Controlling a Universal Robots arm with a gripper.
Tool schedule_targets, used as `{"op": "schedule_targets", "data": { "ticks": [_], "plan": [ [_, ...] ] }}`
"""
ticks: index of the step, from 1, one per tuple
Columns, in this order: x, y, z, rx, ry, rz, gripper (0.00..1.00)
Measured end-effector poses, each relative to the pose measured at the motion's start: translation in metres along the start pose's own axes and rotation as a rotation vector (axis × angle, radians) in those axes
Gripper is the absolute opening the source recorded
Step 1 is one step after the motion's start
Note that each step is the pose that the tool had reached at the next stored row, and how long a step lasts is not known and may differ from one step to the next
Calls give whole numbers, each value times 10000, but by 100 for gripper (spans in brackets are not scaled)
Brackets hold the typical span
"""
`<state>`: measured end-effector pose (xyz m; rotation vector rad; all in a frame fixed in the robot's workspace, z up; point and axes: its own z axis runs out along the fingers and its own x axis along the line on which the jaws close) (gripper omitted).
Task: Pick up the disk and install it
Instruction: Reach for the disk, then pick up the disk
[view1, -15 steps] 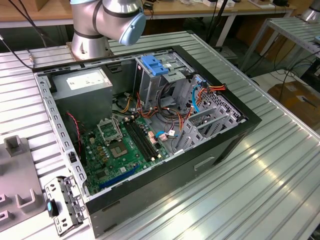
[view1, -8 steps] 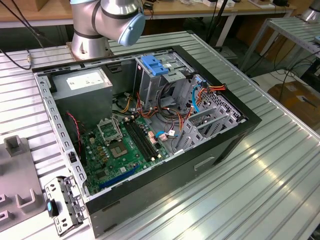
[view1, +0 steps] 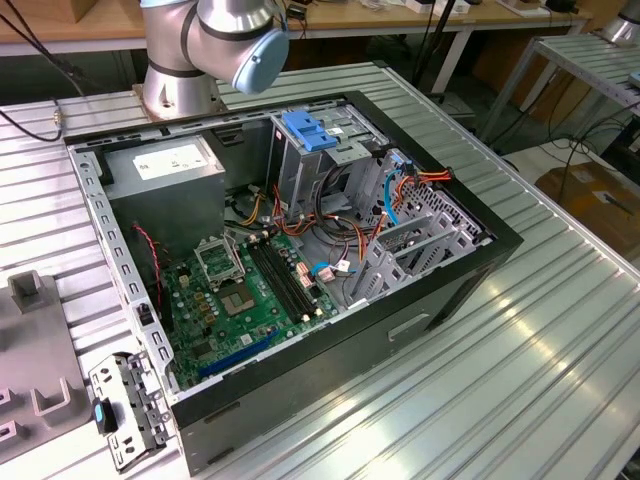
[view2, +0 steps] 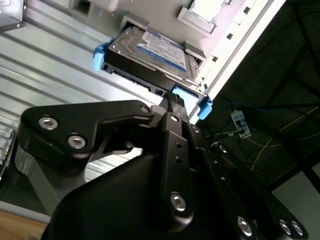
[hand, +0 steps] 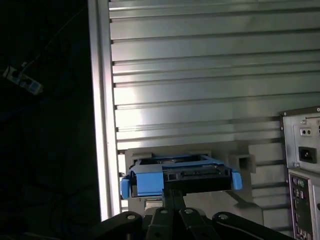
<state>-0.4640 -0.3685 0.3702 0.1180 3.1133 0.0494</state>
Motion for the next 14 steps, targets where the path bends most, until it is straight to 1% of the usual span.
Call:
{"op": "schedule_targets", "data": {
  "ticks": [1, 2, 14],
  "plan": [
    [16, 19, 5, 57, 0, -3, 11],
    [37, 39, 19, 99, -5, -3, 11],
    [44, 38, 25, 99, -6, -4, 11]
  ]
}}
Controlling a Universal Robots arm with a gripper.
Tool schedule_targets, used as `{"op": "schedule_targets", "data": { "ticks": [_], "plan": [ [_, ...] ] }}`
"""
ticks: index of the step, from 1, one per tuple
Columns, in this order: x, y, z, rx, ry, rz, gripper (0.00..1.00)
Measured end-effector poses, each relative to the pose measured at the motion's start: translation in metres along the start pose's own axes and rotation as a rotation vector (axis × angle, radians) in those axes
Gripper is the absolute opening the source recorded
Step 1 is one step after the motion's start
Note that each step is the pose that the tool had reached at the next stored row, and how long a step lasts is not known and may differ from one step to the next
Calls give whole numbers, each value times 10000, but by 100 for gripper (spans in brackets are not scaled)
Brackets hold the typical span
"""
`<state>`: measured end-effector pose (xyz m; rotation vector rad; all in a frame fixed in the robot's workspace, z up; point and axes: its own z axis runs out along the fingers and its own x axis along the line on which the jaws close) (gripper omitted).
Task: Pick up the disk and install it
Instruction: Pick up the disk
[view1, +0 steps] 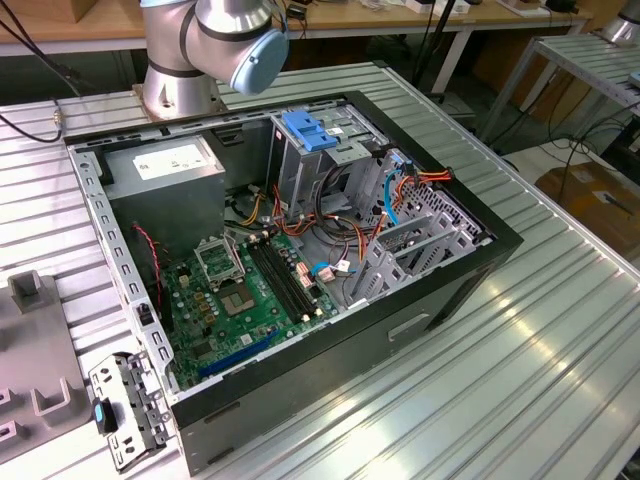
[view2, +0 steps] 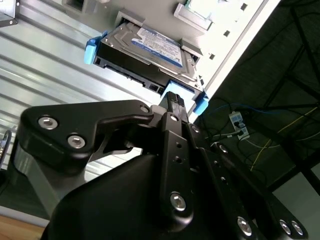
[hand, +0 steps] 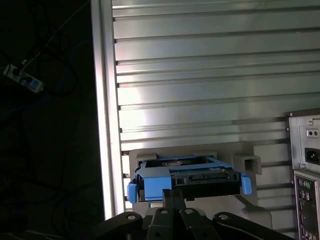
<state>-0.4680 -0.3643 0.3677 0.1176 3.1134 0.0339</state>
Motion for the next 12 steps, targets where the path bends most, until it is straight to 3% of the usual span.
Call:
{"op": "schedule_targets", "data": {
  "ticks": [9, 10, 12],
  "plan": [
    [2, 0, 1, -2, 3, -93, 11],
    [2, 0, 1, -5, 7, -225, 11],
    [2, 0, 0, -21, 22, -887, 11]
  ]
}}
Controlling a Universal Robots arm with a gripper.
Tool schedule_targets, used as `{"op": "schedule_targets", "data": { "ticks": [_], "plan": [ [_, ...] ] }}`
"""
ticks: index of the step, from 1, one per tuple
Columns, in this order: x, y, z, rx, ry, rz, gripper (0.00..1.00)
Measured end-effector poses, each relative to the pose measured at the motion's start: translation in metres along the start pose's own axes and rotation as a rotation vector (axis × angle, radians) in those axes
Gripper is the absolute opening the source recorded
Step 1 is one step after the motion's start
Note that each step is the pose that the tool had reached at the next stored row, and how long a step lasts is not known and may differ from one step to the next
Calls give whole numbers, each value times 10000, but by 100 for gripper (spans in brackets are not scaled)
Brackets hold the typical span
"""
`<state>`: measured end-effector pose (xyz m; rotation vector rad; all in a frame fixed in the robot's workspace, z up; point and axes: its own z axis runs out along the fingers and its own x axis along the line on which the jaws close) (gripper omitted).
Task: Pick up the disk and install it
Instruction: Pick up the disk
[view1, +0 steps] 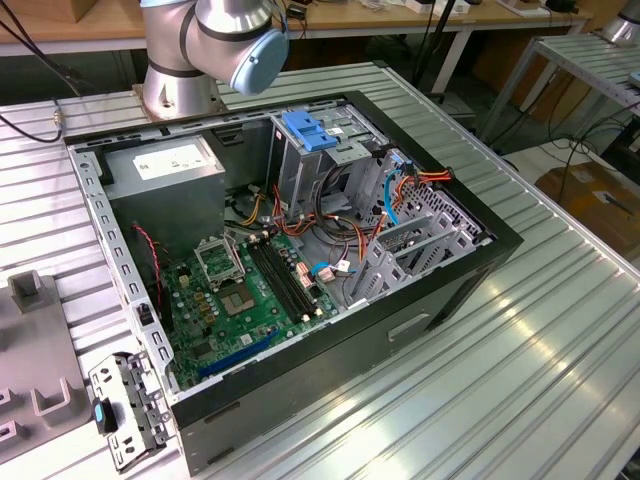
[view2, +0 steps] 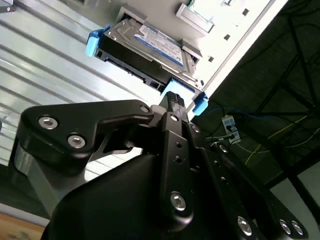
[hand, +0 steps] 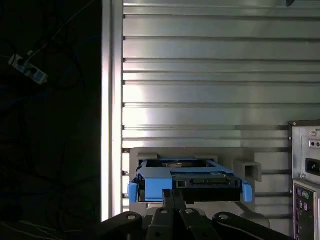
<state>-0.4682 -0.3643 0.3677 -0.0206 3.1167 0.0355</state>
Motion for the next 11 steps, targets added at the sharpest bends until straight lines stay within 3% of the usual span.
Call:
{"op": "schedule_targets", "data": {
  "ticks": [5, 11],
  "plan": [
    [0, 0, 2, -11, 19, -902, 11],
    [1, 0, 1, -42, 55, -2504, 11]
  ]
}}
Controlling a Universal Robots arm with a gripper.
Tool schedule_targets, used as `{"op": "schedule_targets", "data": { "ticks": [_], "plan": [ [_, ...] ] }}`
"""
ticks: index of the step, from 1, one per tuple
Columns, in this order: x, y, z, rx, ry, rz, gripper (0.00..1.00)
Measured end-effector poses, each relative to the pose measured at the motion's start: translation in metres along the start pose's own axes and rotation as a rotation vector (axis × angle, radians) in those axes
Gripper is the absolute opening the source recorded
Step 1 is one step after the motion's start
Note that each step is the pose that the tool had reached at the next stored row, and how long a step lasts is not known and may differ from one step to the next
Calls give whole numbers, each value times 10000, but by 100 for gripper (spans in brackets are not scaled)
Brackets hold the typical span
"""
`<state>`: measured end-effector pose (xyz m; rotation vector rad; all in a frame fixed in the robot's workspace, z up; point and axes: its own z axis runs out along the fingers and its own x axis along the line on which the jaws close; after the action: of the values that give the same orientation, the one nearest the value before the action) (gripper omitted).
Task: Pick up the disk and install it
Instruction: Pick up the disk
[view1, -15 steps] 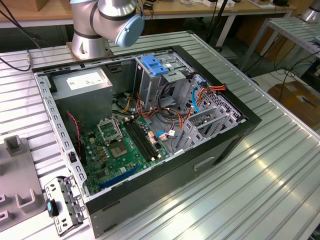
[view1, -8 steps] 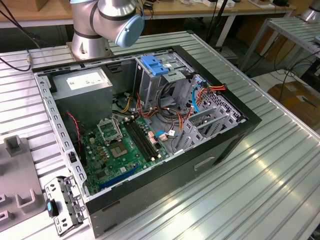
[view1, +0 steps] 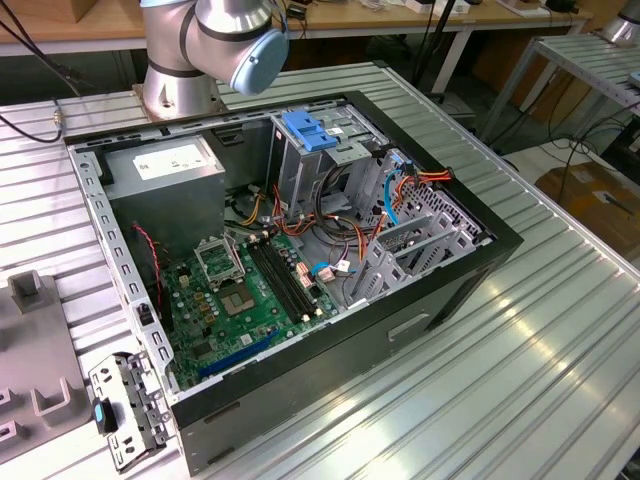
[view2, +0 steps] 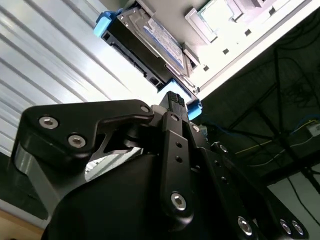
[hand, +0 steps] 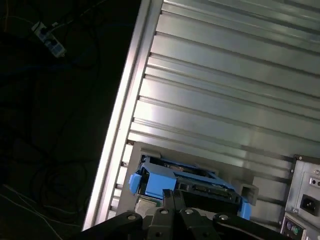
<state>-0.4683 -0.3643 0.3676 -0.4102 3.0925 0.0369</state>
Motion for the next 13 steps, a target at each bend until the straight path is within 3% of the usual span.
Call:
{"op": "schedule_targets", "data": {
  "ticks": [4, 13],
  "plan": [
    [0, 0, 0, -16, 14, -674, 11],
    [0, 0, 0, -17, 15, -711, 11]
  ]
}}
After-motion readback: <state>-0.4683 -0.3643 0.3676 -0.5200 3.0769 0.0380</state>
